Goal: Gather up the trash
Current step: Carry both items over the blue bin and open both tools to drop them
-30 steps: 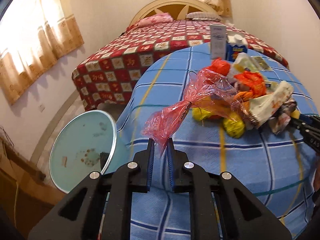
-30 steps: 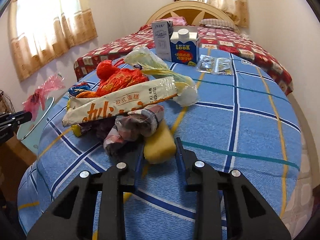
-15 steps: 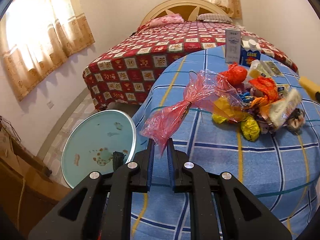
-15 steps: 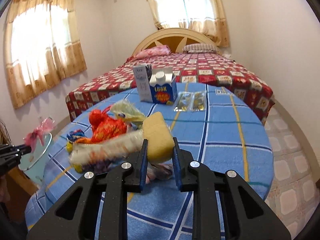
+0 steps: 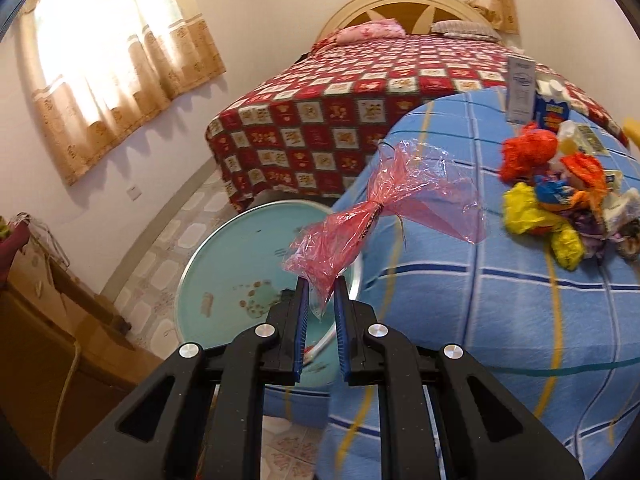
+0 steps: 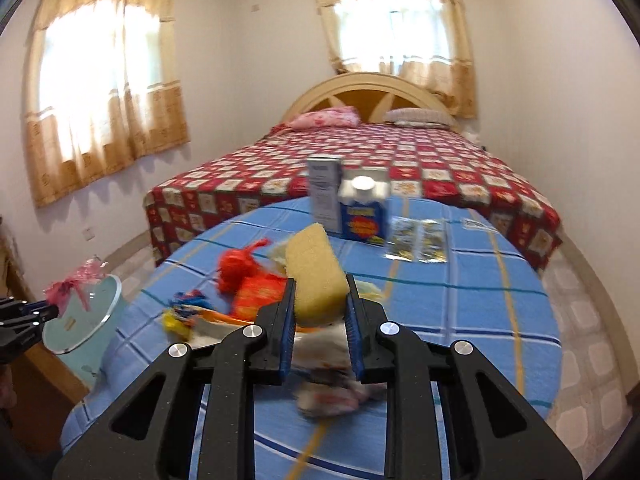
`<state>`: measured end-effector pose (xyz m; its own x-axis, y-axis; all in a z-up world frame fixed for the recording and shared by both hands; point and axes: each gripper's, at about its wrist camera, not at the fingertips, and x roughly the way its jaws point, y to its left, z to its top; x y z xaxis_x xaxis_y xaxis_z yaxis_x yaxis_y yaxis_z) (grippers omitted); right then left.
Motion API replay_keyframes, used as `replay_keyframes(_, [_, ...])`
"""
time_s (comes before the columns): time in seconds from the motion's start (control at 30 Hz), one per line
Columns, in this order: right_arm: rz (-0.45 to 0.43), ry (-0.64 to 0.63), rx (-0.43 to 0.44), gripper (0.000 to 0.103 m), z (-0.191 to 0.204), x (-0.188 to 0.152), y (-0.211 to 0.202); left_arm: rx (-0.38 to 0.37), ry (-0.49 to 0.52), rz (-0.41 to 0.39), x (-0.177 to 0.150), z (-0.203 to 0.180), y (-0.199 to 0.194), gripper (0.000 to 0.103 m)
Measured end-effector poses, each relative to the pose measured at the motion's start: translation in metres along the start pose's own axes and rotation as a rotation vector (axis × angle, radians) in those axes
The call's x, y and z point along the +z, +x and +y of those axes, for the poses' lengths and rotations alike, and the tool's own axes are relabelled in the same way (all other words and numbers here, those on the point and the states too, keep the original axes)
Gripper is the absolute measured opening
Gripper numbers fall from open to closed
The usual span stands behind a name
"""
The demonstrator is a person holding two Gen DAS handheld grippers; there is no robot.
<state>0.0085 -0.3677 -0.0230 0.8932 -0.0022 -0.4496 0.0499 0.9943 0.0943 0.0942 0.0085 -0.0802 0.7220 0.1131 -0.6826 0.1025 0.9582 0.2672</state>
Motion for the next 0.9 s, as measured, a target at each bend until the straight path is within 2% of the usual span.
replay_keyframes(0.37, [0.04, -0.159, 0.184, 0.023, 0.102, 0.006, 0.043, 0.089, -0.062, 0.066, -0.019, 0.055, 0.021, 0.013])
replay_keyframes(0.6, [0.07, -0.245, 0.263, 0.023, 0.16, 0.002, 0.071, 0.14, -0.096, 0.101, -0.026, 0.083, 0.033, 0.013])
replay_keyframes(0.9, [0.099, -0.318, 0.331, 0.023, 0.213, -0.001, 0.097, 0.2, -0.129, 0.131, -0.035, 0.11, 0.044, 0.013])
